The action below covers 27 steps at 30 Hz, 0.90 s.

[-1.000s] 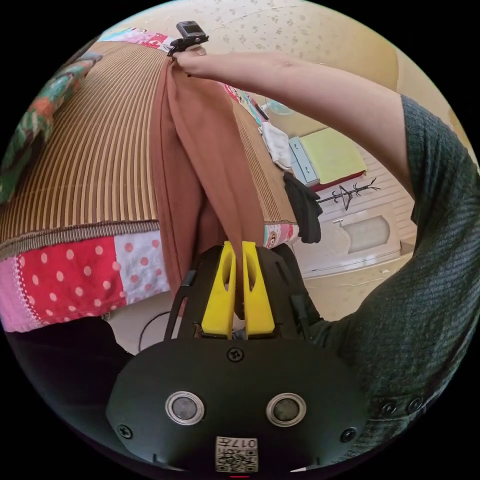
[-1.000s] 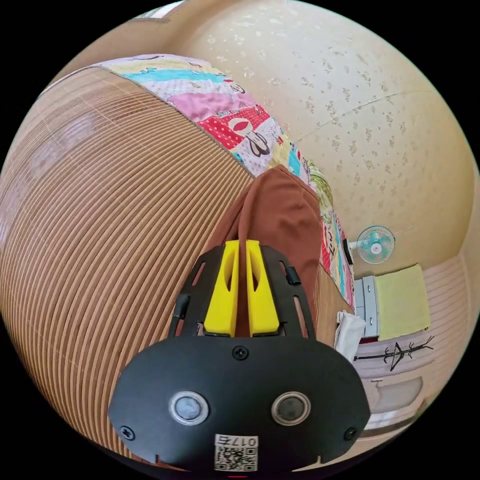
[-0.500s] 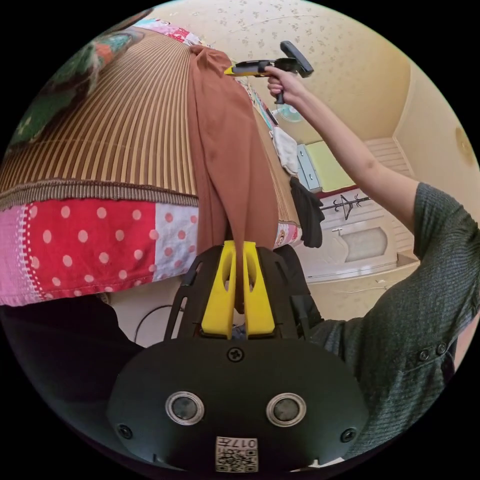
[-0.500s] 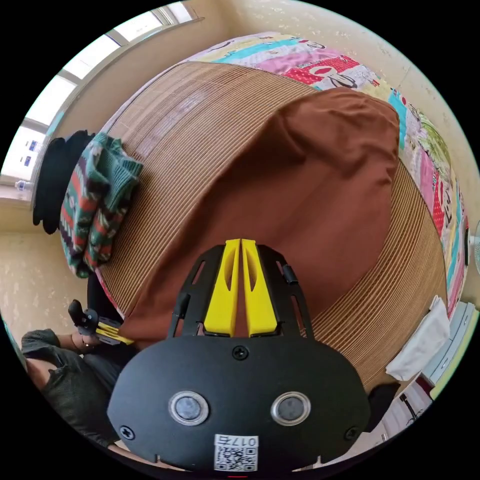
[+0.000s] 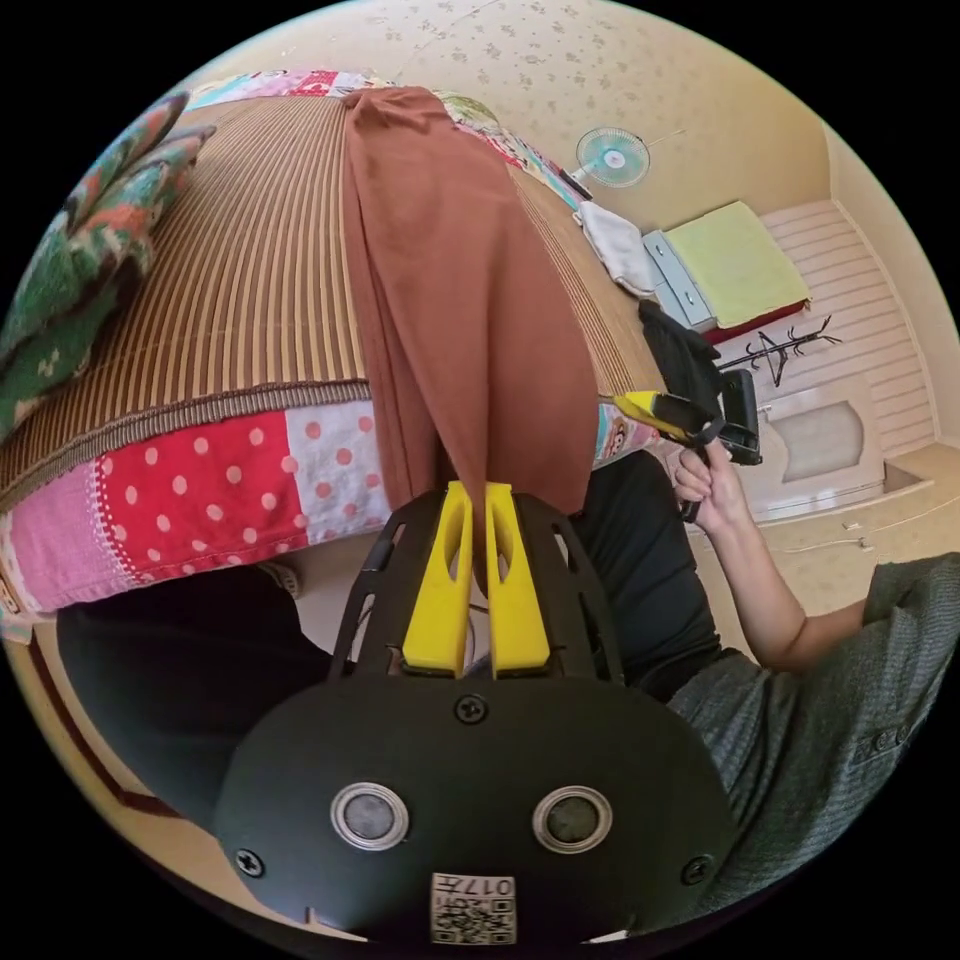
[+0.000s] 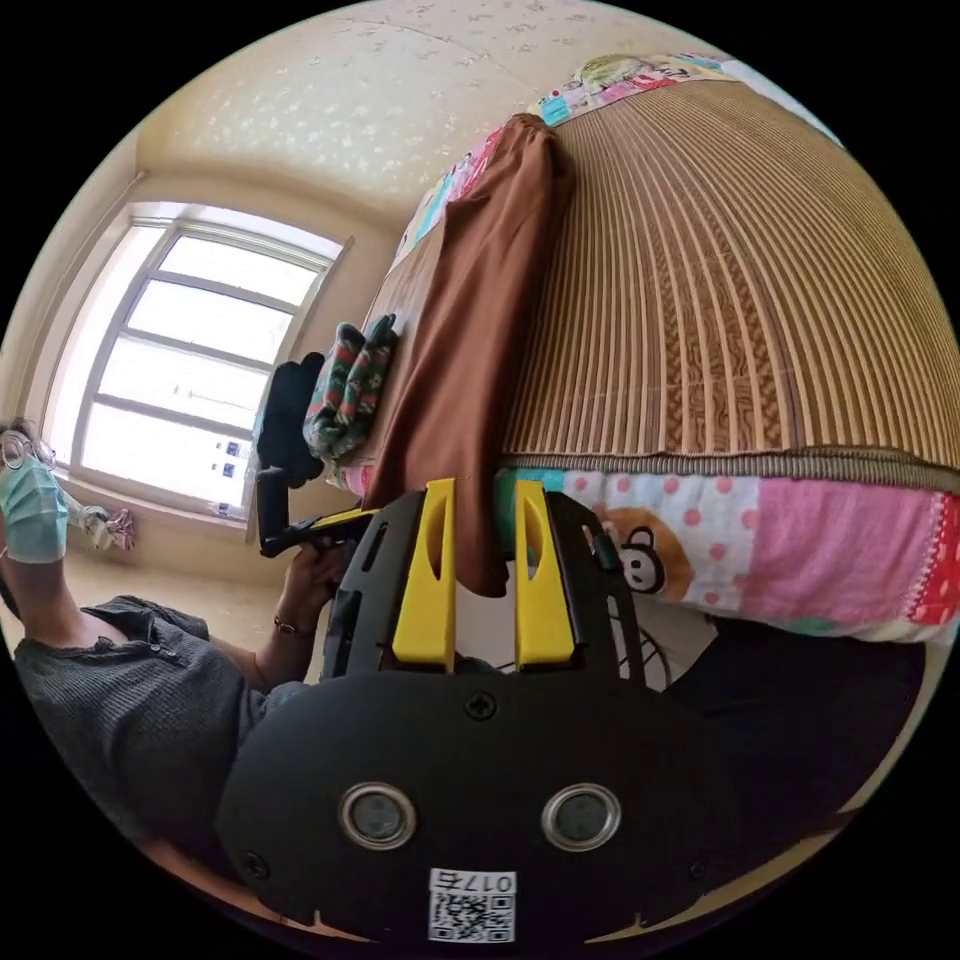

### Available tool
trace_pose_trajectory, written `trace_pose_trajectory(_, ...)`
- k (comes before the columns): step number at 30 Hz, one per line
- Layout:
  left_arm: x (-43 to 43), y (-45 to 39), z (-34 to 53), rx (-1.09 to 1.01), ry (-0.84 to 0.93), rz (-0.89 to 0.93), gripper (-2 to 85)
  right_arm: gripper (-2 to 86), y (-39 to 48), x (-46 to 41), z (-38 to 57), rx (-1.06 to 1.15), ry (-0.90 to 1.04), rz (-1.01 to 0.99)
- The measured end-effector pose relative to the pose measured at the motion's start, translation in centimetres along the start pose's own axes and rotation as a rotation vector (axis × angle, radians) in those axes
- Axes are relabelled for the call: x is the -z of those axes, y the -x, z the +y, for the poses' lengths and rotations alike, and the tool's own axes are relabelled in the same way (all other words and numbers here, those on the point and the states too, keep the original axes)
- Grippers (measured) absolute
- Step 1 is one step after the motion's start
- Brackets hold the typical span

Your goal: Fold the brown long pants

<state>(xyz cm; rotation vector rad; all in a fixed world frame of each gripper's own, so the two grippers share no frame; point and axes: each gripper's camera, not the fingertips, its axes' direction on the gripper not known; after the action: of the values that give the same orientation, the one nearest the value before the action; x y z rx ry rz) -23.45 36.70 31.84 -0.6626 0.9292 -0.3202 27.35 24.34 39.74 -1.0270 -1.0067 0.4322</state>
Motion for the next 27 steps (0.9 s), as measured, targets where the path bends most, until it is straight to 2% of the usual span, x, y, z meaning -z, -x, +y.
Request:
trace_pose_trajectory(3,-0.3,-1.5,-0.1,-0.061,0.042,-0.086,-0.8,9.6,0.3,-2.2,1.3,0.011,0.064,0.031)
trace_pose_trajectory(6,-2.7,-2.7,0.2,-0.133,0.112,-0.241,-0.8,8.9,1.2,-4.5,1.7,0.070,0.179,0.184)
trace_pose_trajectory(8,-2.7,-3.0,0.5,-0.077,0.094,-0.254,-0.8,7.1,1.9,-4.5,2.2,0.108,0.212,0.274)
trace_pose_trajectory(12,-1.2,-3.6,1.4,-0.068,0.066,-0.227,-0.7,4.5,2.5,-1.8,3.1,0.156,0.208,0.252)
trace_pose_trajectory(14,-0.3,-3.6,1.8,-0.144,0.062,-0.216,-0.7,3.8,2.1,-0.6,3.3,0.148,0.230,0.216)
trace_pose_trajectory(18,2.2,-2.3,1.0,-0.136,0.100,-0.054,-0.6,3.1,1.8,2.0,3.6,0.114,0.198,0.117)
trace_pose_trajectory(20,5.9,-2.0,1.3,-0.126,0.007,0.105,-0.7,2.8,1.9,4.5,4.8,0.109,0.134,0.060)
trace_pose_trajectory(23,9.9,-1.9,2.7,-0.141,-0.129,0.240,-0.6,2.7,2.0,7.1,6.4,0.139,0.076,-0.031)
trace_pose_trajectory(25,10.9,-1.6,3.6,-0.149,-0.176,0.292,-0.6,2.6,2.0,8.0,7.1,0.164,0.054,-0.082)
trace_pose_trajectory(27,10.2,-0.8,4.0,-0.110,-0.150,0.279,-0.5,2.6,1.6,7.7,7.5,0.190,0.063,-0.072)
